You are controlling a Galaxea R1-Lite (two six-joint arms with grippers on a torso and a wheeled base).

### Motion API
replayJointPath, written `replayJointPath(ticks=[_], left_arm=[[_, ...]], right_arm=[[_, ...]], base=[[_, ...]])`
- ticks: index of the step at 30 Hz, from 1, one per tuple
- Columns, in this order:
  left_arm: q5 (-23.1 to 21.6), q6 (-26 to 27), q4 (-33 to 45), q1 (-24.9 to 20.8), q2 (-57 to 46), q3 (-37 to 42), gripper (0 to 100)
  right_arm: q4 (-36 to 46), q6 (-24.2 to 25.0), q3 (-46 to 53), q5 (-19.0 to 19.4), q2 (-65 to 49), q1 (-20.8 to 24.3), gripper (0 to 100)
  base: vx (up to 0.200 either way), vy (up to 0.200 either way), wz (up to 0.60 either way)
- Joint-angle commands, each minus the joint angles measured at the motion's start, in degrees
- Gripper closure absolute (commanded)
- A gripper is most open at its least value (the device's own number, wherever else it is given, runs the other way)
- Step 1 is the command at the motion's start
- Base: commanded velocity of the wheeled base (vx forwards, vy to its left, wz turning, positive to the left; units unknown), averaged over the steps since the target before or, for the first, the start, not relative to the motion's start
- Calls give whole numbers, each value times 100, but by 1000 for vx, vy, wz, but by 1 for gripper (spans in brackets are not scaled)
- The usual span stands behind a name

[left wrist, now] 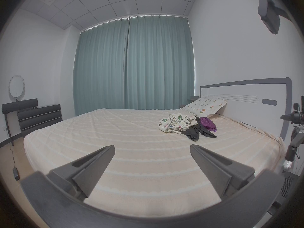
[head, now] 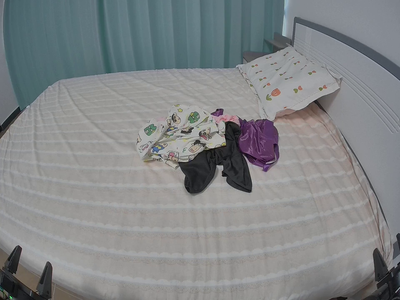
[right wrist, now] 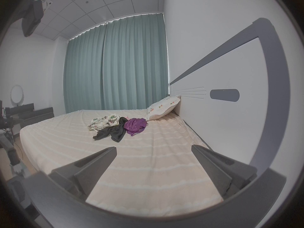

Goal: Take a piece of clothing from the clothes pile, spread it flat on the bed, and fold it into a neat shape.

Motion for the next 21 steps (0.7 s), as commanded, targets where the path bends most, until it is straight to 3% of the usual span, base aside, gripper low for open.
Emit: replayJointPath(ticks=[1, 5, 8, 9, 11, 18, 21], left_arm=[[1, 4, -1, 1, -77, 92, 0], [1, -4, -1, 1, -77, 92, 0], [1, -4, -1, 1, -77, 92, 0], [1, 4, -1, 1, -77, 92, 0], [1, 4, -1, 1, -77, 92, 0], [1, -4, -1, 1, -77, 92, 0], [1, -4, -1, 1, -77, 92, 0]], right_arm=[[167, 307, -1530, 88, 947, -57, 0], [211, 281, -1697, 396, 2020, 84, 0], [-8, 474, -1697, 906, 3435, 189, 0], [-465, 738, -1723, 1178, 4498, 339, 0], [-711, 852, -1723, 1205, 4885, 409, 0], [-2698, 1635, -1758, 1082, 7249, 1165, 0], [-3313, 2065, -2127, 765, 8365, 1490, 0]], base=[[0, 0, 0], [0, 0, 0], [0, 0, 0], [0, 0, 0], [0, 0, 0], [0, 0, 0], [0, 0, 0]])
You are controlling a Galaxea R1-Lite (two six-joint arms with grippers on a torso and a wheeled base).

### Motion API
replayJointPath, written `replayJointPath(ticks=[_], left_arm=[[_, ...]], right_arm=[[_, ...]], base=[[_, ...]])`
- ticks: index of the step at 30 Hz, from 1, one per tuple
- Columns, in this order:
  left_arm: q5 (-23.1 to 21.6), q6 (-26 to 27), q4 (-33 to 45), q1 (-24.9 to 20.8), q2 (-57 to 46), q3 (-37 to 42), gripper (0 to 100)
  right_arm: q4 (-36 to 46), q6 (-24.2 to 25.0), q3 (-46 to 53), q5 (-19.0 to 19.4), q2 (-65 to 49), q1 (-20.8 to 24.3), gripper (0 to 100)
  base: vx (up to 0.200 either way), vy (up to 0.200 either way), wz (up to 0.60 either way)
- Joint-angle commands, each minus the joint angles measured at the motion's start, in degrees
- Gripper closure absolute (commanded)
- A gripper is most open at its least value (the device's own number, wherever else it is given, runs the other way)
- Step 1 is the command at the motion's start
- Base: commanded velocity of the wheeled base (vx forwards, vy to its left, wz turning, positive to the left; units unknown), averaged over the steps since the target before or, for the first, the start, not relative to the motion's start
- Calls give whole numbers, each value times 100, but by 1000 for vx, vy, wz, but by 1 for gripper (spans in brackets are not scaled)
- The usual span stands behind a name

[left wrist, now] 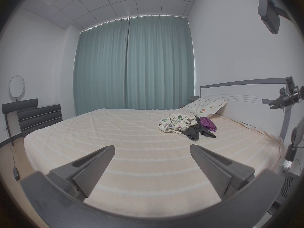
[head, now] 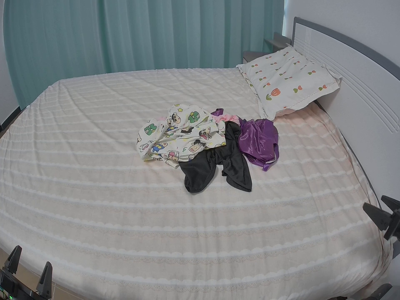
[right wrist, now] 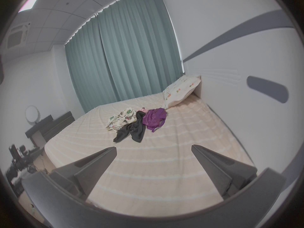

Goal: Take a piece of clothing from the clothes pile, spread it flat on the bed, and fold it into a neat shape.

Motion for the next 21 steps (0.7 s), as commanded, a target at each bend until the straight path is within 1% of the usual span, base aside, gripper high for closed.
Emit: replayJointPath(ticks=[1, 4, 5, 7, 12, 13, 15, 16, 17, 21], left_arm=[[1, -4, -1, 1, -75, 92, 0], [1, 4, -1, 1, -75, 92, 0], [1, 13, -1, 1, -75, 92, 0], [1, 31, -10, 1, -75, 92, 0], [1, 4, -1, 1, -75, 92, 0], [1, 4, -1, 1, -75, 92, 0], [1, 4, -1, 1, -75, 92, 0], [1, 4, -1, 1, -75, 92, 0], [1, 4, -1, 1, -75, 92, 0], [1, 4, -1, 1, -75, 92, 0]], right_arm=[[-2188, 1294, -792, -139, 4531, 1096, 0], [-2434, 1689, -1311, -341, 5243, 1360, 0], [-2443, 1733, -1398, -367, 5348, 1395, 0], [-2443, 1970, -1970, -578, 5964, 1588, 0], [-2452, 2463, -2813, -1009, 6869, 1949, 0], [-2452, 2463, -2813, -1009, 6869, 1949, 0], [-2460, 2682, -3262, -1431, 7361, 2098, 0], [-2460, 2700, -3306, -1466, 7396, 2116, 0], [-2460, 2814, -3543, -1615, 7625, 2168, 0], [-2399, 2955, -4097, -1694, 8108, 2230, 0]], base=[[0, 0, 0], [0, 0, 0], [0, 0, 0], [0, 0, 0], [0, 0, 0], [0, 0, 0], [0, 0, 0], [0, 0, 0], [0, 0, 0], [0, 0, 0]])
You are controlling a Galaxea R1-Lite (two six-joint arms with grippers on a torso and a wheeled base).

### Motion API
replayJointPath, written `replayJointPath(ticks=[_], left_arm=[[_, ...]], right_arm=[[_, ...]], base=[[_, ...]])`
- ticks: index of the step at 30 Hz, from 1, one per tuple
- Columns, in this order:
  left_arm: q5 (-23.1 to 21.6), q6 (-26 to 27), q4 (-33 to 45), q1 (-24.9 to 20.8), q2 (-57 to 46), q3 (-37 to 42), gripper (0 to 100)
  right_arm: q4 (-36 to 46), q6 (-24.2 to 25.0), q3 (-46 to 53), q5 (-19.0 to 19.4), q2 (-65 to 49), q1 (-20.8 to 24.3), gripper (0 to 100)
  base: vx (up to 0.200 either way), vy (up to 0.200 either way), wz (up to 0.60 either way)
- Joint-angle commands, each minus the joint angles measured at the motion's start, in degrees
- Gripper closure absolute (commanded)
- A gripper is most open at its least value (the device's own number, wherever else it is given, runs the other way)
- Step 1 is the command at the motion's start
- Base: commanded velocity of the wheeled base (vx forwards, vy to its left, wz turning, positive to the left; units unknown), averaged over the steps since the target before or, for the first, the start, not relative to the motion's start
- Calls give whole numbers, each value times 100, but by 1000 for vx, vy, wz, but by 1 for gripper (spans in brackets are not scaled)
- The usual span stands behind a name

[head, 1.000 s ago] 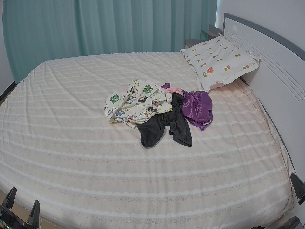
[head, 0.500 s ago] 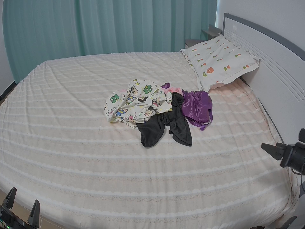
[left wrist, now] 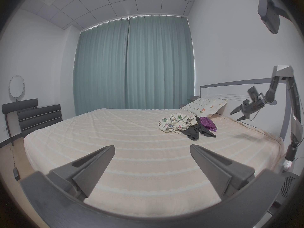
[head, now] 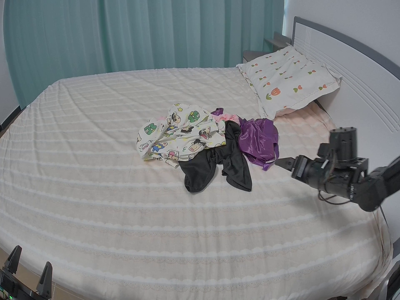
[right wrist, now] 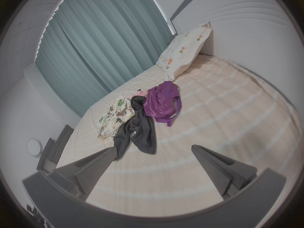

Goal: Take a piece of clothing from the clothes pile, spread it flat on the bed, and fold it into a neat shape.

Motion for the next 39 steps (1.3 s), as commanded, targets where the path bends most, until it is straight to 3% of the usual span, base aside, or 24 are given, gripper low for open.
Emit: replayJointPath(ticks=[1, 20, 27, 28, 39], left_arm=[[1, -2, -1, 1, -75, 92, 0], [1, -2, -1, 1, -75, 92, 0], [1, -2, -1, 1, -75, 92, 0], [1, -2, -1, 1, -75, 92, 0], [1, -2, -1, 1, -75, 92, 0]], right_arm=[[-258, 658, -1583, -562, 2233, 646, 0], [-179, 640, -3261, -606, 3648, 681, 0], [50, 623, -3841, -878, 4009, 769, 0], [58, 614, -3885, -878, 4061, 778, 100], [58, 640, -3525, -869, 3824, 743, 100]], base=[[0, 0, 0], [0, 0, 0], [0, 0, 0], [0, 0, 0], [0, 0, 0]])
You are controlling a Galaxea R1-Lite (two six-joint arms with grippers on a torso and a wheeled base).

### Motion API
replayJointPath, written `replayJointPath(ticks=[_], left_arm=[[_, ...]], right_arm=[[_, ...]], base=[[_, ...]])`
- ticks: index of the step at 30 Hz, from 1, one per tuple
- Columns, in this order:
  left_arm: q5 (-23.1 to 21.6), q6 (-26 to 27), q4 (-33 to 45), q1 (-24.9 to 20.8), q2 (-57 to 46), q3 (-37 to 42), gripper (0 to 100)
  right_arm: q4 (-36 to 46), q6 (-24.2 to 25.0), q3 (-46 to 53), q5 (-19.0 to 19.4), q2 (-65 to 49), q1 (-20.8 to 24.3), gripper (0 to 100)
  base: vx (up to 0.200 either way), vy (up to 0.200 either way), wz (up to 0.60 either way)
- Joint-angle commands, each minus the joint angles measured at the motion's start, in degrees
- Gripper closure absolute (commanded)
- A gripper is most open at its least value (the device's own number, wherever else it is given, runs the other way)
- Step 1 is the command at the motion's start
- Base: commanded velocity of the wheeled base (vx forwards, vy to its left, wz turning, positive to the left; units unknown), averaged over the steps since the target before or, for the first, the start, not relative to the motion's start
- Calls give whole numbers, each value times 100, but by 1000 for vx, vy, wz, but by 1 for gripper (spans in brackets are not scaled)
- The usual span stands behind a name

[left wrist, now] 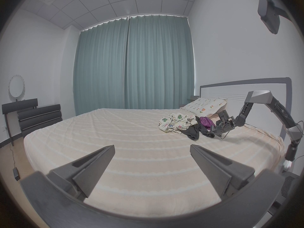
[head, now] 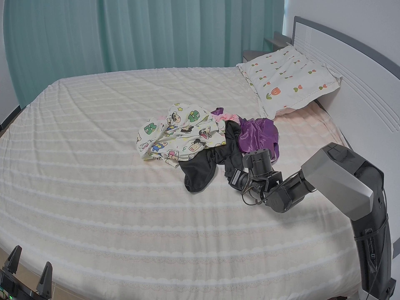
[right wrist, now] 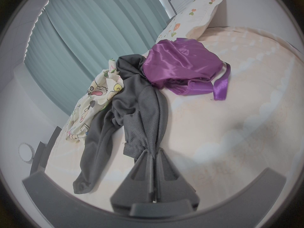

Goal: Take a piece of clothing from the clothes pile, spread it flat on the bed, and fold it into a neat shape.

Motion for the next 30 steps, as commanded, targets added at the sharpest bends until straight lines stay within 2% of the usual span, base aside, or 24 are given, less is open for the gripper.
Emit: replayJointPath(ticks=[1, 4, 9, 10, 12, 13, 14, 16, 18, 21, 25, 26, 27, 30], left_arm=[[2, -4, 4, 1, -75, 84, 0], [-15, 40, -5, 1, -84, 92, 0], [-174, 40, -5, 1, -92, 92, 0], [-209, 40, -14, 1, -92, 92, 0], [-262, -127, -128, -7, -22, -198, 0], [-270, -532, -295, -16, 409, -997, 0], [-244, -786, -348, -16, 857, -1411, 0], [-341, -1129, -356, -16, 1885, -1771, 0], [-481, -1068, -567, -86, 2667, -1912, 0], [-912, -1024, -857, -482, 3590, -1780, 0], [-903, -1050, -980, -1106, 4829, -1841, 0], [-903, -1068, -989, -1115, 4891, -1841, 0], [-903, -1199, -1332, -1317, 5638, -1894, 0], [-894, -1366, -2431, -1572, 7027, -1868, 0]], right_arm=[[-31, 40, 455, 21, -371, -66, 100], [-102, 154, 1088, 126, -802, -93, 100], [-339, 585, 1958, 478, -1487, -102, 100], [-532, 726, 2441, 653, -1821, -93, 100], [-787, 770, 2872, 785, -2085, -58, 100], [-998, 779, 3092, 829, -2199, -49, 100], [-1112, 787, 3197, 847, -2234, -40, 100], [-1385, 822, 3373, 847, -2270, -23, 100], [-1605, 910, 3558, 838, -2296, 48, 100], [-1921, 1051, 3830, 803, -2314, 65, 100], [-2255, 1209, 4111, 803, -2410, 13, 100], [-2264, 1218, 4120, 803, -2410, 13, 100], [-2325, 1244, 4182, 803, -2428, -23, 100], [-2396, 1262, 4225, 803, -2419, -40, 100]], base=[[0, 0, 0], [0, 0, 0], [0, 0, 0], [0, 0, 0], [0, 0, 0], [0, 0, 0], [0, 0, 0], [0, 0, 0], [0, 0, 0], [0, 0, 0], [0, 0, 0], [0, 0, 0], [0, 0, 0], [0, 0, 0]])
